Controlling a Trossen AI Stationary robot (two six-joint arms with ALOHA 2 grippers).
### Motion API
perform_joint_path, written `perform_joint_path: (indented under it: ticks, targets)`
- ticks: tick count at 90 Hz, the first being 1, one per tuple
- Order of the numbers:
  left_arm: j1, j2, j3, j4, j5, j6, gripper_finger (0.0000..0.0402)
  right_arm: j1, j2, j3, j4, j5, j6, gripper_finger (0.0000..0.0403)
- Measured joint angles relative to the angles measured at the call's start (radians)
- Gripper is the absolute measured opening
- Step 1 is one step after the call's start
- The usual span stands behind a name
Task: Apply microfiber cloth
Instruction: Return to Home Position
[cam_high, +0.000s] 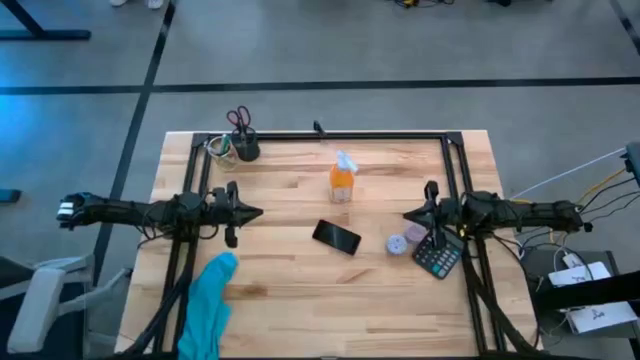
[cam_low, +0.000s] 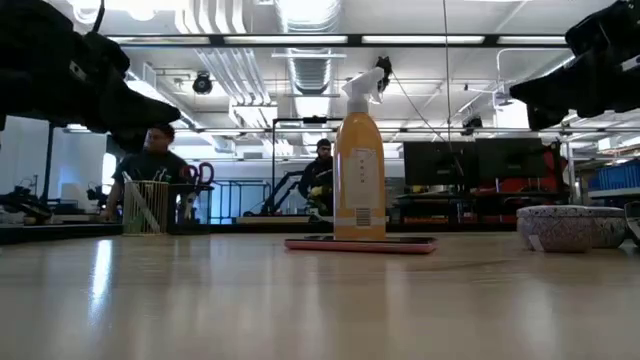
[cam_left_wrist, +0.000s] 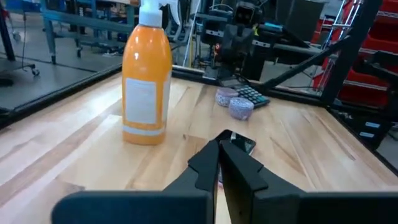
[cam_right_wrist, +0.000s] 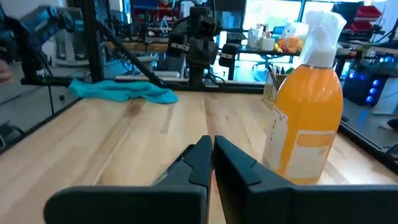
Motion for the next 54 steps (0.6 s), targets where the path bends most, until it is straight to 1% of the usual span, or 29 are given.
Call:
perform_joint_path:
  ticks: [54]
  targets:
    - [0.0, 0.042, 0.0, 0.004, -0.001, 0.003, 0.0, 0.0, 0.005, -0.001, -0.001, 0.005, 0.0, 0.0]
